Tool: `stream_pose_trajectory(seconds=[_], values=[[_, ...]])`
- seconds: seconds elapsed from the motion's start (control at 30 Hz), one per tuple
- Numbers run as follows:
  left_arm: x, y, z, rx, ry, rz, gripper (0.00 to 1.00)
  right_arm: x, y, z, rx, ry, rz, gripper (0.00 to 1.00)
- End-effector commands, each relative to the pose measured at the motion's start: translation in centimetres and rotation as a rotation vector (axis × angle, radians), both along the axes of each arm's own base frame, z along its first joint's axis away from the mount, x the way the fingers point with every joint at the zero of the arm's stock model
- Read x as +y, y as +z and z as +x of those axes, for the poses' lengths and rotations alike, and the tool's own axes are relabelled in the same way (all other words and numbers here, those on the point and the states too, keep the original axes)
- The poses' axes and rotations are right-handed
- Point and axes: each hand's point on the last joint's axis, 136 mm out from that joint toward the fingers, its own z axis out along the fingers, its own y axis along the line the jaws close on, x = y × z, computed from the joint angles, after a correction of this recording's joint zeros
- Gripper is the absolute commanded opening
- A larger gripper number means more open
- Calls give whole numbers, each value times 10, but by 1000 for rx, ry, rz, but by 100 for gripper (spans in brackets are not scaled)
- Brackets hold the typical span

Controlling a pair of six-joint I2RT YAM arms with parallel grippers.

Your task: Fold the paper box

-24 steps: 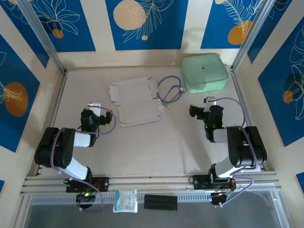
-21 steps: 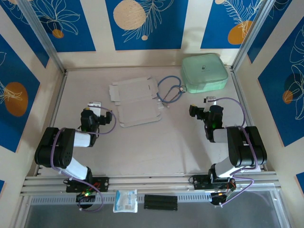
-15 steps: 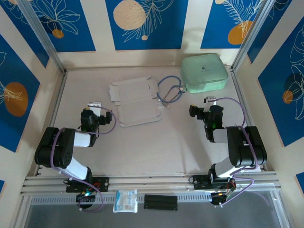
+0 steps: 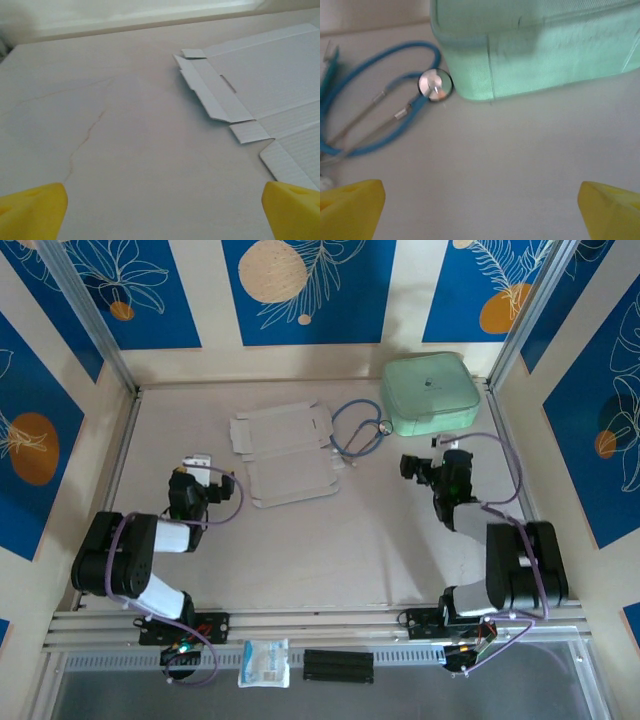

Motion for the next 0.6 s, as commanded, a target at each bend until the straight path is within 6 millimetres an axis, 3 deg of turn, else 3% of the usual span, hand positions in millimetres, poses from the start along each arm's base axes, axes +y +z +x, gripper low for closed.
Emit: stream_pose_trajectory(seconds=[0.0, 0.13, 0.23, 0.3, 0.4, 0.57], values=[[16, 45, -11, -86, 124, 24, 99, 28, 41, -25, 109, 36, 132, 99], [20, 73, -26, 47, 253, -230, 99, 104, 67, -67, 266, 270, 227, 98], [-6, 70, -35, 271, 261, -485, 100, 160, 78, -101, 371, 442, 213, 98], [-35, 56, -40, 462, 209, -619, 96, 192, 83, -121, 444, 540, 227, 98], [-77, 34, -44, 695, 99, -749, 90, 222, 88, -138, 540, 604, 229, 98], [-104, -13, -51, 909, 66, -718, 86, 247, 91, -147, 633, 633, 187, 98]])
